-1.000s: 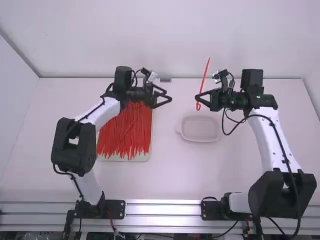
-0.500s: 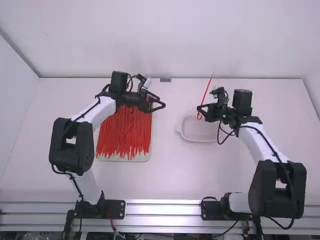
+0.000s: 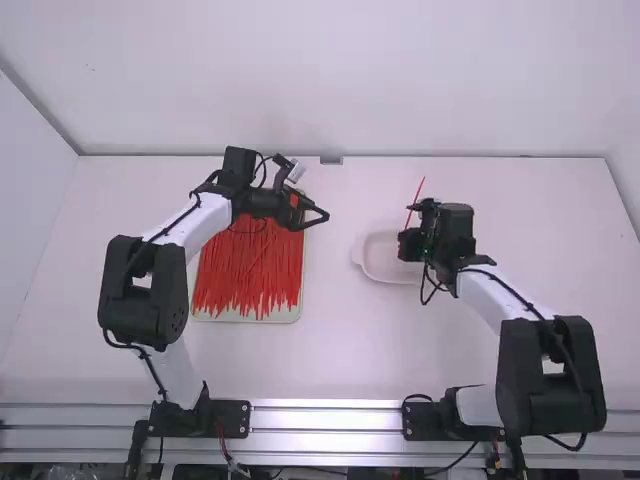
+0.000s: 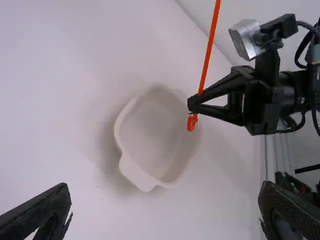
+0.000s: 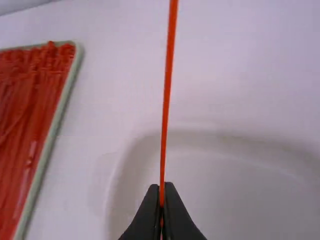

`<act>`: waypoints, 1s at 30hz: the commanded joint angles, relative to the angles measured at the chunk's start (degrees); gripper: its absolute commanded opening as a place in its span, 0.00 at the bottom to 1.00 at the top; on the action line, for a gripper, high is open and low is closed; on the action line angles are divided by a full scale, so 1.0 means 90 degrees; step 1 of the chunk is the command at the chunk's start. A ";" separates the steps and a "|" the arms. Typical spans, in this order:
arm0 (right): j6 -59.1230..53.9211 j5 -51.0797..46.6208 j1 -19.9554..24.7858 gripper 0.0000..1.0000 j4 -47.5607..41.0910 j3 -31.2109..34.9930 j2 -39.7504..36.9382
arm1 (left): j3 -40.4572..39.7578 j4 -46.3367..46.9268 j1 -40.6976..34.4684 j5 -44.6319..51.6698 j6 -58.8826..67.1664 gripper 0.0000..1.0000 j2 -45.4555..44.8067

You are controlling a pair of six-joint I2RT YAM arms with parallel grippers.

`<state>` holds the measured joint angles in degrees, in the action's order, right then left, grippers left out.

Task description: Fasten the cable tie

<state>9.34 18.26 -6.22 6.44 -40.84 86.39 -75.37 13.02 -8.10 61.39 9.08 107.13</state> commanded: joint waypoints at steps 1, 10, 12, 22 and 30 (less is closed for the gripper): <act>0.0131 -0.0510 -0.0100 0.00 0.0095 0.0087 0.0282 | -0.0119 0.0010 -0.0017 0.0063 0.0141 0.99 -0.0022; 0.0129 -0.0515 -0.0138 0.00 0.0549 0.0095 0.1229 | -0.0119 0.0051 -0.0017 0.0070 0.0092 0.99 -0.0022; 0.0131 -0.0512 -0.0163 0.03 0.0607 0.0095 0.1343 | -0.0119 0.0051 -0.0017 0.0053 0.0092 0.99 -0.0022; 0.0151 -0.0515 -0.0100 0.99 0.0614 0.0078 0.1270 | -0.0119 0.0049 -0.0017 0.0056 0.0095 0.99 -0.0022; 0.0153 -0.0512 -0.0102 0.99 0.0415 0.0080 0.0964 | -0.0119 0.0051 -0.0017 0.0053 0.0092 0.99 -0.0022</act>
<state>10.52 13.93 -7.33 10.85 -40.58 97.71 -75.37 13.28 -8.10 61.21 9.06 107.13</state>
